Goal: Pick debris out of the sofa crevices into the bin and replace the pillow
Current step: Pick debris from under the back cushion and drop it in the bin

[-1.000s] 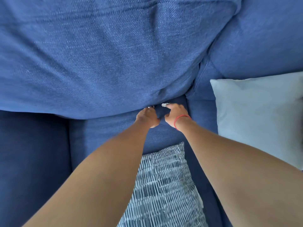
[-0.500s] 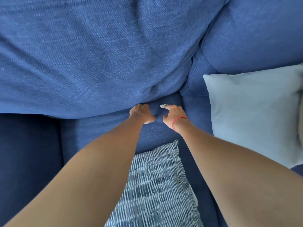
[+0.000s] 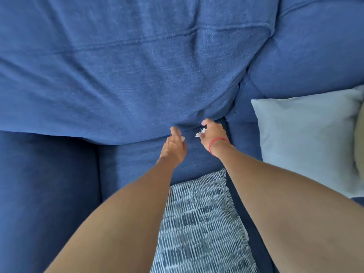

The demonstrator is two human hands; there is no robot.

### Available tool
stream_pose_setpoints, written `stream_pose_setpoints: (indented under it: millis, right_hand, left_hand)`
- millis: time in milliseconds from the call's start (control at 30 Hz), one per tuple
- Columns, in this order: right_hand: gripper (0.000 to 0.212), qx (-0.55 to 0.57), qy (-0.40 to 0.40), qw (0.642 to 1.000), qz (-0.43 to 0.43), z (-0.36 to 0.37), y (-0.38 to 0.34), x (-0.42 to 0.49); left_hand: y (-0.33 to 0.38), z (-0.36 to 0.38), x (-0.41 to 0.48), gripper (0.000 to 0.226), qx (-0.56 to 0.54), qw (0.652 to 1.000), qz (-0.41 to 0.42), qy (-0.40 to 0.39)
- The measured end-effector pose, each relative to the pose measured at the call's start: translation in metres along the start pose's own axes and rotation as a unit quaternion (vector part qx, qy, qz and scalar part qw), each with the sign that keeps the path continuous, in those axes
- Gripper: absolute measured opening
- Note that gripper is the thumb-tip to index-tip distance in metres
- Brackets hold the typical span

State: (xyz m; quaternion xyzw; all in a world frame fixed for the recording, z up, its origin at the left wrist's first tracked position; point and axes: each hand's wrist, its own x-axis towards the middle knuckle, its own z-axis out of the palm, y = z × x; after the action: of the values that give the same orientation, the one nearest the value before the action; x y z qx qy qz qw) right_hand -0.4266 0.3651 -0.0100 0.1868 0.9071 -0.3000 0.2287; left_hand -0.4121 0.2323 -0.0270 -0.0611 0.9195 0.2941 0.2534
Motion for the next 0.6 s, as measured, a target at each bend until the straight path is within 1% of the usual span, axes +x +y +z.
stream_pose_setpoints:
  millis: [67, 100, 167, 233, 367, 467, 533, 600]
  right_hand:
    - [0.028, -0.021, 0.003, 1.0, -0.016, 0.002, -0.022, -0.009]
    - [0.023, -0.034, 0.0, 0.999, -0.027, 0.004, -0.035, -0.014]
    - [0.016, -0.049, -0.009, 0.998, -0.047, 0.01, -0.063, -0.026]
    - [0.022, -0.045, -0.011, 0.997, -0.056, 0.02, -0.092, -0.038]
    - [0.025, -0.038, 0.006, 0.995, -0.094, 0.051, -0.153, -0.063]
    - [0.021, -0.03, 0.0, 0.99, -0.139, 0.084, -0.203, -0.085]
    - [0.018, -0.014, -0.012, 0.984, -0.175, 0.11, -0.241, -0.103]
    - [0.017, -0.001, -0.024, 0.976, -0.215, 0.138, -0.285, -0.123]
  left_hand:
    - [-0.005, -0.019, -0.008, 0.031, 0.0, 1.0, -0.006, -0.005]
    - [-0.01, -0.029, -0.012, 0.031, -0.009, 1.0, -0.017, -0.001]
    - [-0.024, -0.049, -0.02, 0.023, -0.054, 0.997, -0.051, 0.015]
    - [-0.044, -0.07, -0.031, 0.015, -0.071, 0.995, -0.062, 0.041]
    - [-0.095, -0.116, -0.053, 0.015, -0.081, 0.988, -0.042, 0.124]
    - [-0.141, -0.159, -0.071, 0.016, -0.11, 0.979, -0.058, 0.165]
    - [-0.175, -0.191, -0.088, 0.017, -0.135, 0.964, -0.079, 0.213]
    - [-0.21, -0.223, -0.108, 0.019, -0.16, 0.943, -0.096, 0.276]
